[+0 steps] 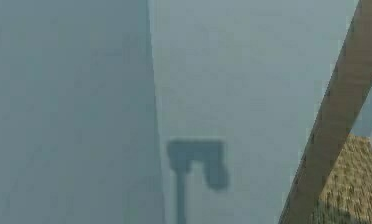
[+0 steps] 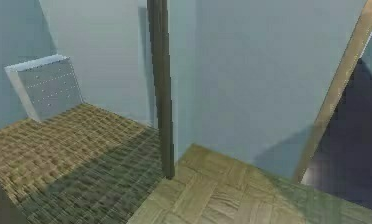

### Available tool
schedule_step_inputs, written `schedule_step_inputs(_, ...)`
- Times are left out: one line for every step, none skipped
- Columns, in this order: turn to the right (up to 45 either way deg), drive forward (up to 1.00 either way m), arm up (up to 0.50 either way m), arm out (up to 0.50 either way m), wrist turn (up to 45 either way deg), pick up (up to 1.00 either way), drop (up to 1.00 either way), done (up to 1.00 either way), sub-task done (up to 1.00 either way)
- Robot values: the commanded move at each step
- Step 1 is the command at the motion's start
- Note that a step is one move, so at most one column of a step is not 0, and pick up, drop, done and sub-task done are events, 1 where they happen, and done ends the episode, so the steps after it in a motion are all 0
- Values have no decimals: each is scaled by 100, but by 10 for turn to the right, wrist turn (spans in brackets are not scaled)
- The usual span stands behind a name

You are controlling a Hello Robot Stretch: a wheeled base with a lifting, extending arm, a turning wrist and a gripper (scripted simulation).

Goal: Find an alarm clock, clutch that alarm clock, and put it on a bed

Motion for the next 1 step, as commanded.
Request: schedule_step_inputs(450,0,0,0,0,0,0,0,0)
